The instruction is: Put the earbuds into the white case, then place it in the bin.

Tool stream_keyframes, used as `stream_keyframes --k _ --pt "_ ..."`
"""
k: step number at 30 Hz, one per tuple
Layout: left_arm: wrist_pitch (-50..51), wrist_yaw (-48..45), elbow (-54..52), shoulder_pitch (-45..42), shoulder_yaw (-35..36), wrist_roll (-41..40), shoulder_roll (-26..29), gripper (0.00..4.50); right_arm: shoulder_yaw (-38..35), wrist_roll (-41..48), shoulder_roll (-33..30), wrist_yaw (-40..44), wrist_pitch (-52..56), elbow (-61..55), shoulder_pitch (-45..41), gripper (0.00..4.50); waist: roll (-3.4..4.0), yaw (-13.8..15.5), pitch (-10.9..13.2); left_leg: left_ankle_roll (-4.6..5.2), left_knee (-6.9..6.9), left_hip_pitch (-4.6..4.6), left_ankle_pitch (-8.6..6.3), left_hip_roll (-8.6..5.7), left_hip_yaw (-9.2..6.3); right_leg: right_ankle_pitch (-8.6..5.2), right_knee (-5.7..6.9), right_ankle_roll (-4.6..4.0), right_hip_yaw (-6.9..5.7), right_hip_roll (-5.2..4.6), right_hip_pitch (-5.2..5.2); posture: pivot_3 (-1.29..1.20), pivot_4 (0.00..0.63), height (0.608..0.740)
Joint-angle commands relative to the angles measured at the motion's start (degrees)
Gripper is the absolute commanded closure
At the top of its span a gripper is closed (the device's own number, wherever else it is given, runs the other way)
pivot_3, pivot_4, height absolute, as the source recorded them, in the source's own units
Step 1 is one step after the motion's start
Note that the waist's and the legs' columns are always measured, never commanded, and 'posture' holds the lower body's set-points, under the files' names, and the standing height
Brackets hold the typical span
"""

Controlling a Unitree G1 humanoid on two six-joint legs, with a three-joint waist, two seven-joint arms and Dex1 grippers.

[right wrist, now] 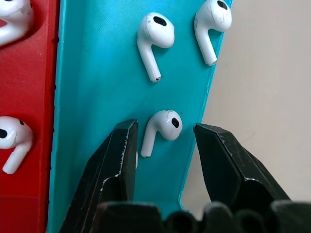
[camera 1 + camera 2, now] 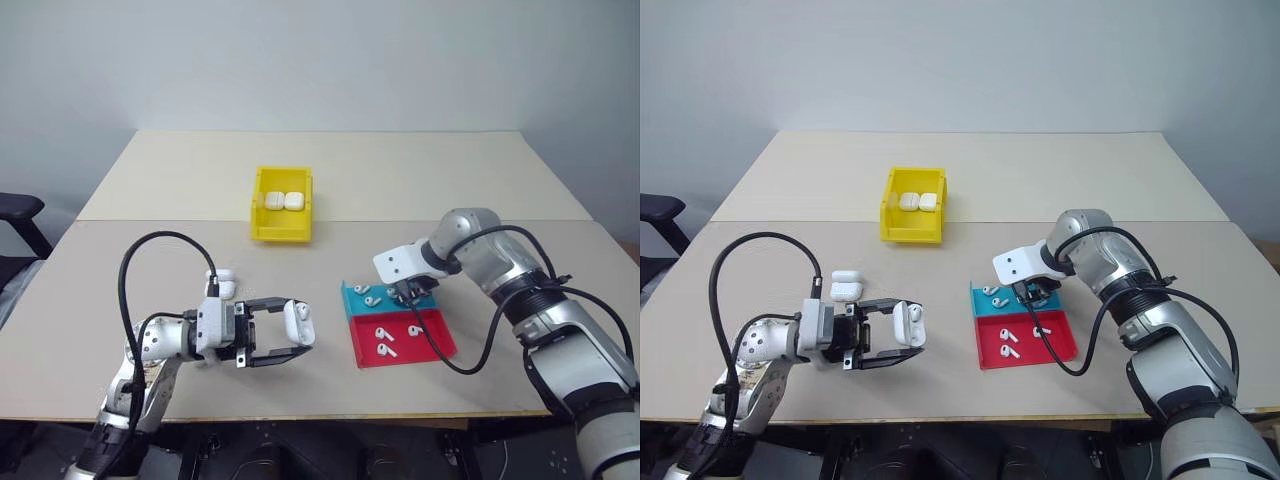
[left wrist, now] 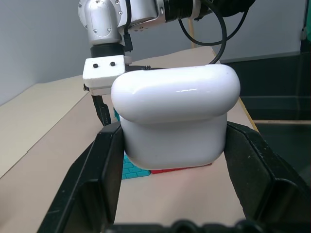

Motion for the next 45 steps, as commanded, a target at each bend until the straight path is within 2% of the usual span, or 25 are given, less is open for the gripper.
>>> stream_keyframes --k 1,10,13,33,35,45 --pt "-0.79 0.30 -0.60 -0.51 -0.04 -0.21 -0.06 1.71 -0.51 -0.50 0.15 0.21 0.05 -0.19 -1.28 2.23 0.00 0.00 0.00 -0.01 0.00 0.00 0.00 0.00 0.00 0.00 0.00 0.00 0.00 0.00 0.00 0.00 0.150 0.740" --pt "-0.77 0.49 -0.78 -0.46 -0.26 -0.14 -0.07 1.71 -0.38 -1.56 0.18 0.25 -0.52 0.19 -0.88 2.23 0.00 0.00 0.00 -0.02 0.00 0.00 0.01 0.00 0.00 0.00 0.01 0.00 0.00 0.00 0.00 0.00 0.150 0.740" --pt "-0.57 0.62 -0.96 -0.35 -0.31 -0.10 0.00 1.71 -0.59 -1.28 0.22 0.21 -0.74 -0.22 -0.58 2.82 0.00 0.00 0.00 -0.01 0.00 0.00 0.01 0.00 0.00 0.00 0.01 0.00 0.00 0.00 0.00 0.00 0.150 0.740" --pt "0.32 1.29 -1.47 -0.44 -0.56 -0.04 0.44 1.71 -0.33 -1.30 0.24 0.35 -2.34 -0.40 -0.46 2.82 0.00 -0.01 0.00 -0.03 0.00 0.00 0.02 0.00 0.00 0.00 0.01 0.00 0.00 0.00 0.00 0.00 0.150 0.740" --pt "0.64 1.37 -1.63 -0.39 -0.60 0.00 0.63 1.71 -0.45 -1.21 0.23 0.33 -2.36 -0.58 -0.34 3.18 0.00 -0.01 0.00 -0.03 0.00 0.00 0.02 0.00 0.00 0.00 0.01 0.00 0.00 0.00 0.00 0.00 0.150 0.740" --pt "0.66 1.36 -1.30 -0.67 -0.64 -0.02 0.55 1.71 -0.64 -1.38 0.05 -0.27 -2.43 -0.81 0.04 3.18 0.00 -0.01 0.00 -0.03 0.00 0.00 0.02 0.00 0.00 0.00 0.01 0.00 0.00 0.00 0.00 0.00 0.150 0.740"
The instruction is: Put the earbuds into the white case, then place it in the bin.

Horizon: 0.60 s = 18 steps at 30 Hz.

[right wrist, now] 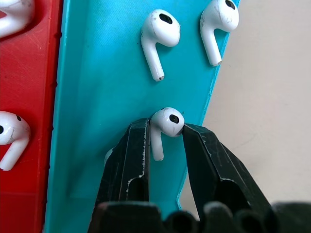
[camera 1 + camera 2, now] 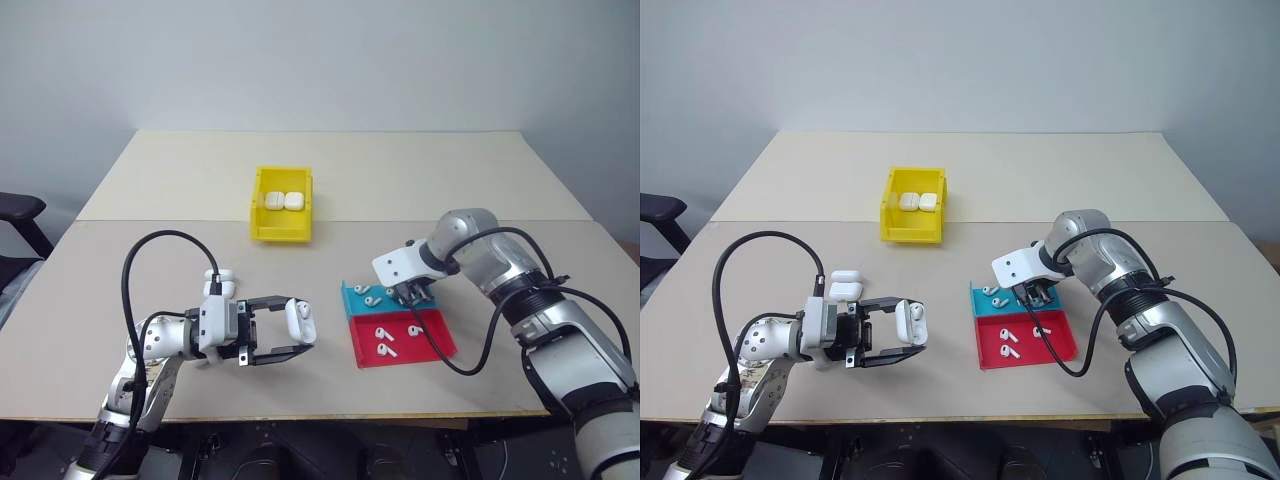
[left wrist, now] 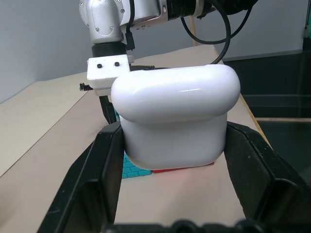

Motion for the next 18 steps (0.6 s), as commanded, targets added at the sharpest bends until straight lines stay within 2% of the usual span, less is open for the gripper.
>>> stream_keyframes --k 1,18 --pt "-0.29 0.27 -1.20 -0.64 -0.06 -0.10 0.20 1.71 -0.71 0.08 -0.27 -0.20 -0.55 -1.03 0.04 3.18 0.00 0.00 0.00 -0.01 0.00 0.00 0.00 0.00 0.00 0.00 0.00 0.00 0.00 0.00 0.00 0.00 0.150 0.740" --pt "-0.42 0.17 -0.53 -1.20 -0.23 0.06 0.21 1.71 -0.79 0.56 0.10 -0.40 -0.45 -1.31 0.59 3.18 0.00 0.00 0.00 -0.01 0.00 0.00 0.00 0.00 0.00 0.00 0.01 0.00 0.00 0.00 0.00 0.00 0.150 0.740"
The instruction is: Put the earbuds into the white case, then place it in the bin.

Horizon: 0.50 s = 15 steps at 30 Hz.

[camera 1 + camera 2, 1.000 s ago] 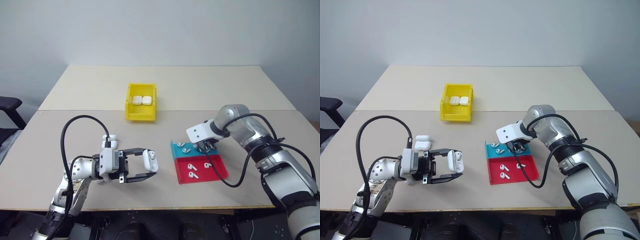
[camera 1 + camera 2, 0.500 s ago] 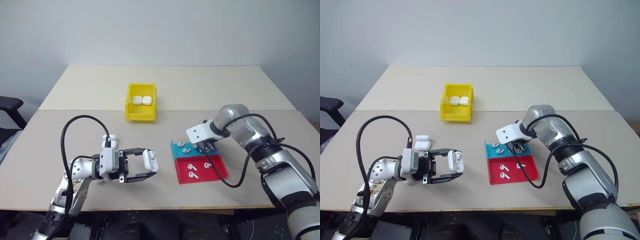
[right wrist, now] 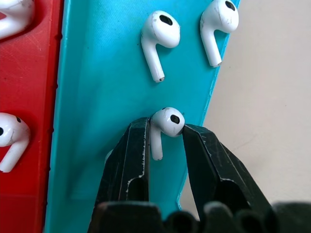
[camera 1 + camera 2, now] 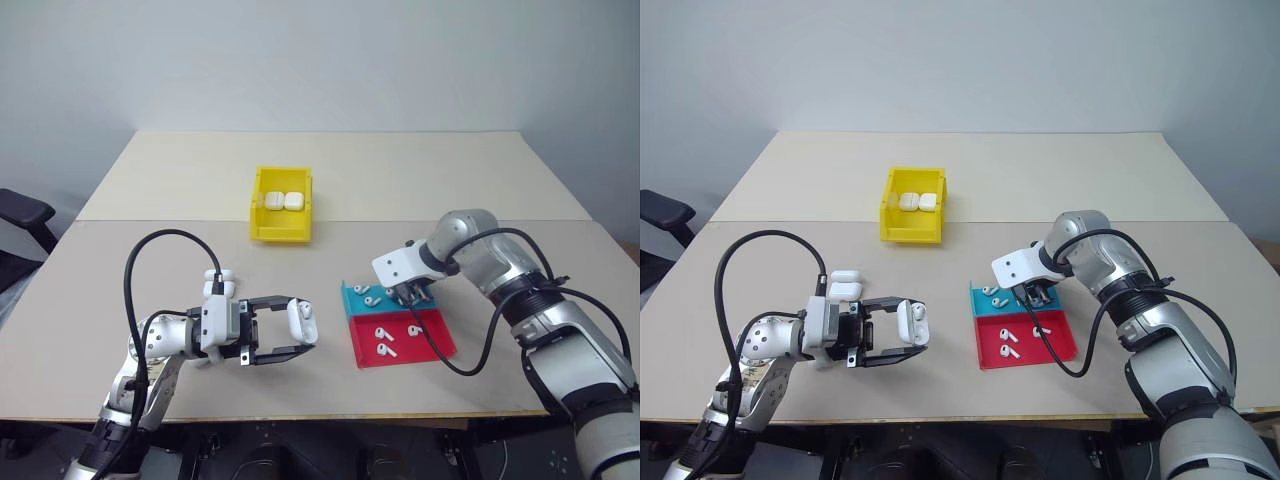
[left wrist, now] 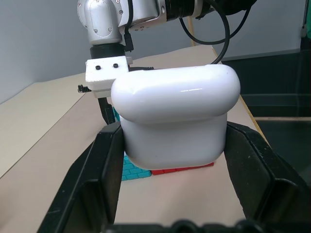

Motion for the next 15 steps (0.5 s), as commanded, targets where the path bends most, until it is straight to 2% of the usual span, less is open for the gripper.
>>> stream_keyframes --k 1,2,11,15 --pt "-0.34 0.20 -0.61 -0.72 0.19 -0.06 0.29 1.71 -0.70 0.42 0.03 -0.12 -0.58 -1.16 0.41 3.36 0.00 0.00 0.00 0.00 0.00 0.00 0.00 0.00 0.00 0.00 0.00 0.00 0.00 0.00 0.00 0.00 0.150 0.740" --pt "-0.26 0.10 -0.67 -0.74 0.16 -0.09 0.36 1.71 -0.71 0.35 0.01 -0.29 -0.65 -1.24 0.47 3.55 0.00 0.00 0.00 0.00 0.00 0.00 0.00 0.00 0.00 0.00 0.00 0.00 0.00 0.00 0.00 0.00 0.150 0.740" --pt "-0.26 0.02 -0.59 -1.00 0.28 -0.14 0.18 1.71 -1.66 1.09 -0.37 -0.74 0.55 -3.08 1.10 3.55 0.00 0.00 0.00 0.00 0.00 0.01 0.00 0.00 0.00 0.00 0.00 0.00 0.00 0.00 0.01 0.00 0.150 0.740" --pt "-0.06 0.89 -0.59 -2.29 0.44 -0.41 -0.68 1.71 -7.18 4.76 -2.14 -1.88 5.21 -10.24 1.81 3.55 0.00 0.02 0.00 0.00 0.00 0.00 0.00 0.00 0.00 0.00 0.00 0.00 0.00 0.00 0.00 0.00 0.150 0.740"
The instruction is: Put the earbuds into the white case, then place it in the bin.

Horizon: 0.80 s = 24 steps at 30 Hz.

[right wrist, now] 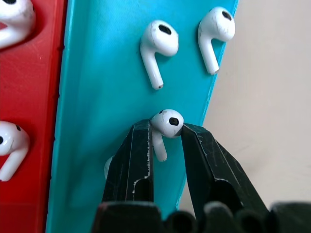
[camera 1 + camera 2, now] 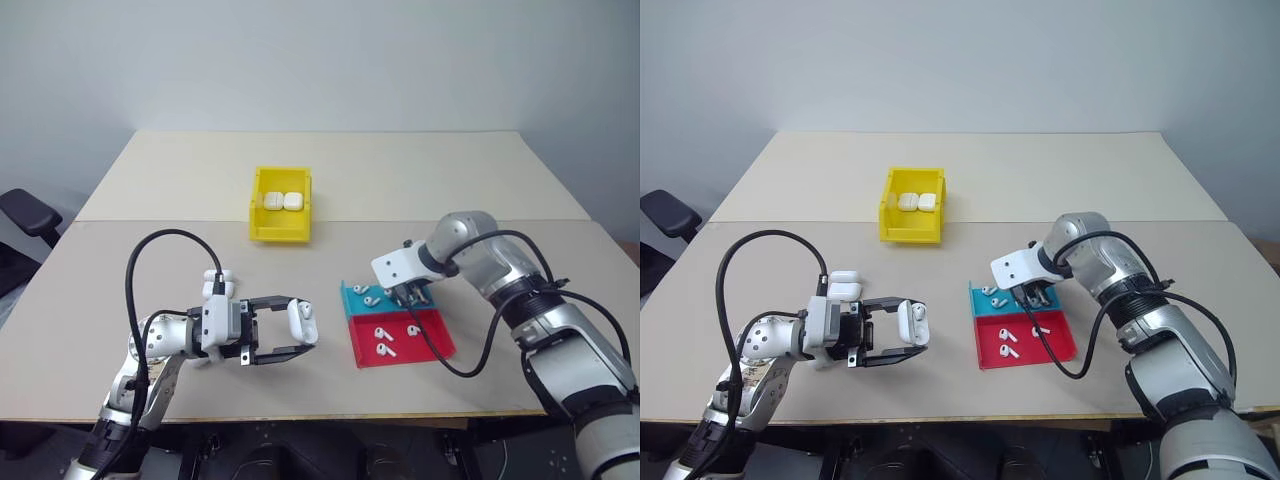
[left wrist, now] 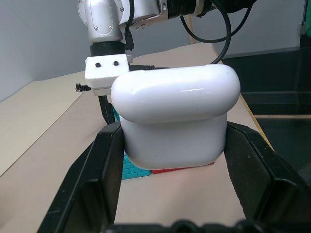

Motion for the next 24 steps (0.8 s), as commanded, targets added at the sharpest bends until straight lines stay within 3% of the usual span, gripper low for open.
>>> stream_keyframes --k 1,6,9,12,15,19,24 --pt "-0.16 1.14 -0.75 -2.20 0.59 -1.24 -0.92 1.71 -8.22 5.55 -2.02 -1.15 6.08 -8.91 0.08 3.55 0.01 0.04 0.01 0.00 0.00 -0.01 0.00 0.00 0.00 0.00 -0.01 0.00 0.00 0.00 0.00 0.00 0.150 0.740" --pt "3.61 2.82 -2.38 -6.63 0.98 -6.13 -3.93 1.71 -27.55 22.11 -4.57 -3.33 25.48 -30.10 5.54 3.55 0.04 1.05 0.03 0.00 0.01 -0.06 0.00 -0.01 -0.06 0.01 -0.04 0.00 -0.03 -0.01 0.01 0.00 0.150 0.740" --pt "4.97 2.18 -2.60 -8.10 0.92 -7.74 -4.49 1.71 -34.03 29.18 -5.23 -5.91 34.73 -39.00 8.76 3.55 0.04 1.32 0.03 0.04 0.02 -0.03 -0.03 -0.02 -0.10 0.01 -0.10 0.00 -0.07 -0.01 0.11 0.00 0.150 0.740" --pt "6.62 1.46 -1.73 -10.95 -0.63 -9.30 -6.63 1.71 -47.55 45.37 -1.71 -10.34 48.52 -50.66 14.11 3.55 0.03 1.40 0.03 0.10 0.04 0.00 -0.06 -0.02 -0.16 0.02 -0.05 0.00 -0.08 -0.01 0.14 0.00 0.150 0.740" --pt "8.54 1.43 -1.07 -13.41 -1.79 -9.71 -8.48 1.71 -56.38 60.68 2.83 -15.90 55.91 -59.09 19.45 3.55 0.03 1.43 0.03 0.09 0.03 0.00 -0.05 -0.04 -0.28 0.02 -0.03 -0.01 -0.10 -0.01 0.16 0.00 0.150 0.740" --pt "11.33 1.40 -1.13 -15.65 -2.74 -10.78 -10.19 1.71 -60.27 73.93 5.32 -23.94 58.53 -66.07 24.12 3.55 0.03 1.18 0.03 0.11 0.04 0.03 -0.07 -0.06 -0.45 0.03 -0.06 0.00 -0.07 0.00 0.22 0.00 0.150 0.740" --pt "12.03 -0.17 -0.08 -17.93 -3.64 -10.03 -11.23 1.71 -57.99 83.56 4.77 -30.56 57.43 -68.30 27.35 3.55 0.03 1.18 0.03 0.11 0.03 0.05 -0.07 -0.07 -0.53 0.02 -0.04 0.00 -0.06 0.02 0.21 0.00 0.150 0.740"
